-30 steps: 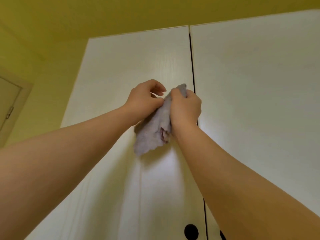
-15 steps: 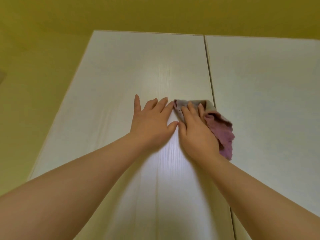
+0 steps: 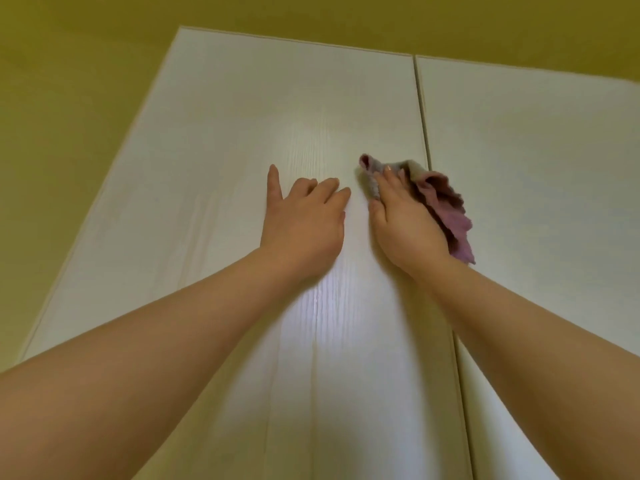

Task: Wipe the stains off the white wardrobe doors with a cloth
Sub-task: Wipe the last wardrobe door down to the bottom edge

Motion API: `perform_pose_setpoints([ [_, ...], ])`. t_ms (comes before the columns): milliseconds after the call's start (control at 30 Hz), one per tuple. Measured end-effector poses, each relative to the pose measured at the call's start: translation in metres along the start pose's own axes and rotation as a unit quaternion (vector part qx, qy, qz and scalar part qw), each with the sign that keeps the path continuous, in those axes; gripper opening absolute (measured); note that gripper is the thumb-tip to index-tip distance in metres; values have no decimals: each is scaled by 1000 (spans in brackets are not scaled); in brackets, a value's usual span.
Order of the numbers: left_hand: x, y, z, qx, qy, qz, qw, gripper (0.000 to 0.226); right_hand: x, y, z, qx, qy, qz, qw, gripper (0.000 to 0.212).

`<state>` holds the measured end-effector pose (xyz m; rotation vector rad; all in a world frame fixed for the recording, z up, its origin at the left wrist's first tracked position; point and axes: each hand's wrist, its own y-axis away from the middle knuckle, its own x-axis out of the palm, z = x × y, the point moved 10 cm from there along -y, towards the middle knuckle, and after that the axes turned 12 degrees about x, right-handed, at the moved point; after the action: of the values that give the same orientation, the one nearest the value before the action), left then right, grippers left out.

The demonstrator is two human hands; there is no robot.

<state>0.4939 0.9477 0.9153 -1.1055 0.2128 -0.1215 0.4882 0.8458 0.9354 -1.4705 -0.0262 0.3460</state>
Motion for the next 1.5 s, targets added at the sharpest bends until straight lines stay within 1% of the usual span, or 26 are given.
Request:
perform_pose_setpoints([
  [67, -4, -2, 0, 8, -1, -1, 1000, 44, 5, 9, 11, -6, 41, -22, 999, 49],
  [100, -5, -2, 2, 9, -3, -2, 1000, 44, 14, 21, 19, -39, 53, -14, 998, 50],
  [133, -5, -1, 2, 8, -5, 1, 1000, 44, 20, 35, 24, -70, 46, 10, 996, 51],
  [200, -2, 1, -1, 5, -7, 17, 1000, 45, 19, 47, 21, -88, 6, 73, 993, 52],
  [267, 3, 3, -1, -2, 1, 40, 999, 47, 10, 25, 12, -52, 14, 75, 996, 51],
  [333, 4, 2, 0, 0, 1, 58, 998, 47, -2, 3, 8, -1, 15, 12, 1000, 49],
  [400, 0, -1, 4, 7, 3, 58, 998, 47, 4, 11, 19, -5, 31, -14, 999, 51],
  [500, -3, -1, 9, -2, 18, 51, 999, 51, 22, 40, 22, -75, 21, 63, 995, 57],
  [567, -5, 2, 10, -14, 23, 46, 999, 54, 18, 32, 9, -57, 2, 103, 993, 61],
  [667, -13, 5, 14, -26, 10, 25, 999, 52, 2, 7, -2, 2, 2, 26, 1000, 57],
  [733, -13, 5, 17, -34, 10, 30, 999, 52, 6, 14, 10, -33, 42, 2, 999, 52],
  [800, -5, 6, 18, -36, 12, 52, 998, 51, 17, 24, 14, -115, 54, 32, 991, 51],
  [833, -1, 7, 18, -33, 6, 64, 997, 51, 17, 24, 13, -132, 41, 54, 989, 51],
  [900, 5, 9, 16, -21, -19, 74, 997, 50, 9, 6, 2, -82, -11, 48, 995, 49],
  [967, 2, 8, 15, -25, -24, 57, 998, 49, 2, -4, 1, -24, -23, -6, 999, 48],
  [1033, -1, 8, 13, -35, -21, 40, 998, 49, 11, 3, 17, -64, 10, -9, 998, 49],
  [1100, -2, 8, 12, -35, -23, 31, 999, 48, 22, 15, 21, -118, -18, 50, 992, 48],
  [1133, -1, 10, 12, -38, -23, 32, 999, 48, 19, 14, 15, -107, -47, 69, 991, 47],
  [1167, 0, 11, 13, -41, -22, 34, 998, 48, 9, 4, 4, -61, -84, 52, 993, 46],
  [1233, 1, 11, 14, -44, -19, 36, 998, 49, -15, -10, -14, 33, -129, -44, 990, 46],
  [1267, 0, 11, 15, -45, -19, 32, 998, 49, -16, -10, -7, 33, -95, -70, 992, 48],
  [1300, 0, 10, 15, -45, -17, 29, 998, 48, -10, -7, 8, -4, -49, -63, 997, 50],
  [1367, -1, 10, 16, -41, -16, 26, 999, 48, 9, 3, 26, -101, 3, -13, 995, 53],
  [1400, -1, 11, 16, -42, -15, 28, 999, 48, 10, 3, 24, -113, -4, 10, 994, 53],
  [1433, 0, 12, 16, -41, -15, 34, 998, 48, 4, -3, 17, -87, -30, 10, 996, 51],
  [1500, 1, 10, 18, -32, -6, 49, 998, 49, -12, -15, 3, -8, -80, -37, 996, 50],
])
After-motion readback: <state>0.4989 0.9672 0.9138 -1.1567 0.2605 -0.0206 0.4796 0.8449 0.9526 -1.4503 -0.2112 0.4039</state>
